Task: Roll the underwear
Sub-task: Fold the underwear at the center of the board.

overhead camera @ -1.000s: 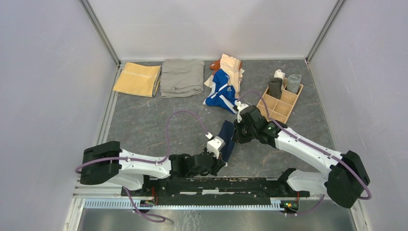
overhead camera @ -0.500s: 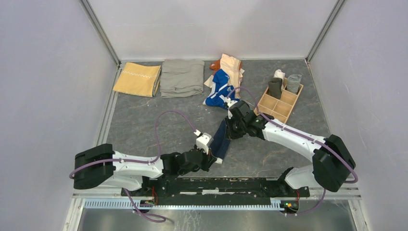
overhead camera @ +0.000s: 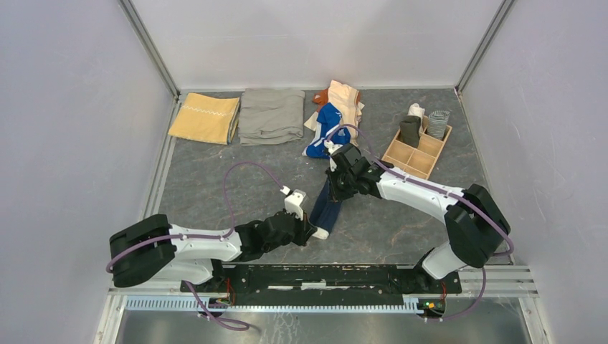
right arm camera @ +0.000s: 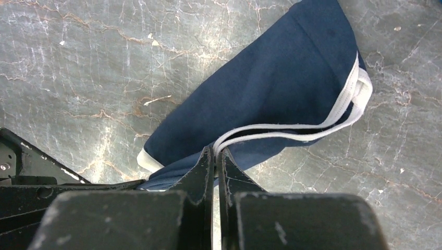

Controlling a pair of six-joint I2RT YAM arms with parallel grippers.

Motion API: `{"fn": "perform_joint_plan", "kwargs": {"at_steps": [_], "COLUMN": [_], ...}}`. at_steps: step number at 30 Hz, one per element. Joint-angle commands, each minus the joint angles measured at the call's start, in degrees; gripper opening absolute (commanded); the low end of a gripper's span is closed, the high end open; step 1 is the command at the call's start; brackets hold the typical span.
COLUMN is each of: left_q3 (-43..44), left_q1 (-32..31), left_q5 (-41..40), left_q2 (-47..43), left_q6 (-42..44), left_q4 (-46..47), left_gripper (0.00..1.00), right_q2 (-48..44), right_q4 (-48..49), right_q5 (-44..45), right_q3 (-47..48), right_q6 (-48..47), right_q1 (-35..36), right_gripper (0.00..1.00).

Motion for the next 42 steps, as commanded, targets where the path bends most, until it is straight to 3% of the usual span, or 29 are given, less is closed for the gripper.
{"fn": "perform_joint_plan", "kwargs": {"at_steps": [1, 15, 27, 42], "left_q3": [-1.3, -2.1, -3.3, -3.8], "left_q1": [2.5, 5.4, 5.4, 5.4], "left_q5": [3.4, 6.8, 6.9, 6.8], "left_q2": [1.0, 7.9, 8.2, 7.3], "left_q6": [0.0, 1.0, 0.9, 0.2], "left_q4": [2.1, 5.2, 5.6, 5.2], "left_gripper": [0.02, 0.02, 0.02, 0.02], "right_q2": [2.0, 6.5, 11.0, 9.6], "right_q4": [2.4, 3.2, 6.2, 10.2], "right_q5": [2.1, 0.9, -1.6, -3.7], "right_q3": [3.8, 6.2, 7.0, 6.3], "right_q6": [-2.3, -3.4, -3.6, -4.2], "right_q1": [-0.4, -0.3, -0.4, -0.3], "right_gripper": [0.0, 0.0, 0.0, 0.42]}}
